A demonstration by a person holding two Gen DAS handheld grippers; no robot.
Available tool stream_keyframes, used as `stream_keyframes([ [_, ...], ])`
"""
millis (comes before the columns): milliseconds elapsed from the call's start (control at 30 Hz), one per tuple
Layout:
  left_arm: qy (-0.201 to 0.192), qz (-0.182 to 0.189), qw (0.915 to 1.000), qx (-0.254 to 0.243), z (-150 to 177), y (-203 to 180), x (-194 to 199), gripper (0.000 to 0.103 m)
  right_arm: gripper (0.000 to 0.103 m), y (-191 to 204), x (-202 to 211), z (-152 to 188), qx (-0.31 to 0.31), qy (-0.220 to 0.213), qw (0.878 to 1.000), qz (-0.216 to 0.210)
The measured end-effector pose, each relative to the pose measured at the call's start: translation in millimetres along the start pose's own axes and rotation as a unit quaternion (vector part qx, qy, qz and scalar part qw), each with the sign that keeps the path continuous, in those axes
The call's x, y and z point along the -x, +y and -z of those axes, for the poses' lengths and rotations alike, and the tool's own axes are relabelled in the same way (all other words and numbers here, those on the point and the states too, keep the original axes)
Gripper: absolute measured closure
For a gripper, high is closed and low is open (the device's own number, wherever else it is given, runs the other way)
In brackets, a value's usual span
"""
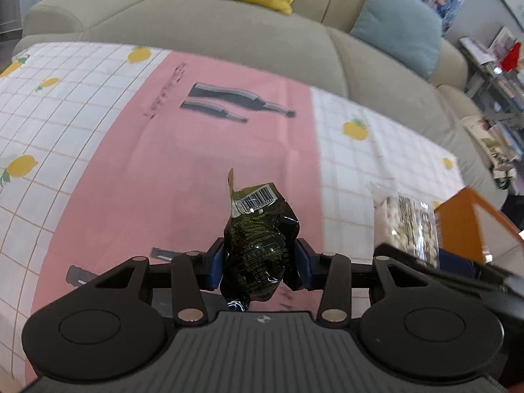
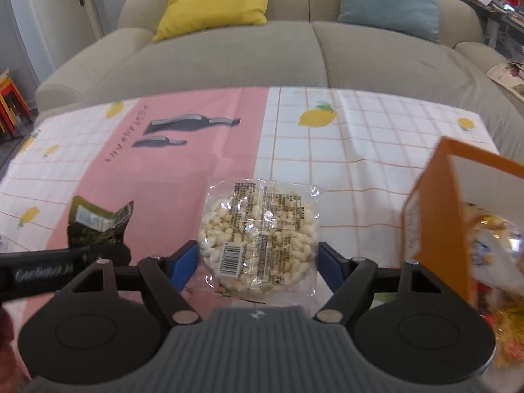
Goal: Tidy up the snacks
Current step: 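Lift both packs and carry them over the orange box, then lower both packs into the orange box and open both tools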
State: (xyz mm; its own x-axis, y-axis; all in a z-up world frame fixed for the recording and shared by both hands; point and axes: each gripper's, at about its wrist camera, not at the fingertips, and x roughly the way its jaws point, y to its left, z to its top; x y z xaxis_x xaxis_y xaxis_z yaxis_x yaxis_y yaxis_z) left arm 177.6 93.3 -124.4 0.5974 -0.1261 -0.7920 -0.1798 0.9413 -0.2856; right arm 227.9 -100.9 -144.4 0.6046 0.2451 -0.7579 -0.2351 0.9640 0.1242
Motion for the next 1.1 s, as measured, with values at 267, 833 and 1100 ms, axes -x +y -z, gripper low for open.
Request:
stream_keyframes([
  [267, -0.044, 0.053, 0.9973, -0.024, -7, -46, 44, 0.054, 0.028, -28, 73, 4, -0.011, -0.053, 0.999, 0.000],
  [833, 0.015, 0.198, 0.9687, -0.149, 0, -204, 40, 0.054, 0.028, -154, 143, 27, -0.044, -0.016, 0.997, 0.068],
  [1100, 0.092, 0.202, 0.9511, -0.215, 20, -258, 6, 0.054, 0.028, -195, 140, 42, -0.051, 0.033, 0.994, 0.094],
])
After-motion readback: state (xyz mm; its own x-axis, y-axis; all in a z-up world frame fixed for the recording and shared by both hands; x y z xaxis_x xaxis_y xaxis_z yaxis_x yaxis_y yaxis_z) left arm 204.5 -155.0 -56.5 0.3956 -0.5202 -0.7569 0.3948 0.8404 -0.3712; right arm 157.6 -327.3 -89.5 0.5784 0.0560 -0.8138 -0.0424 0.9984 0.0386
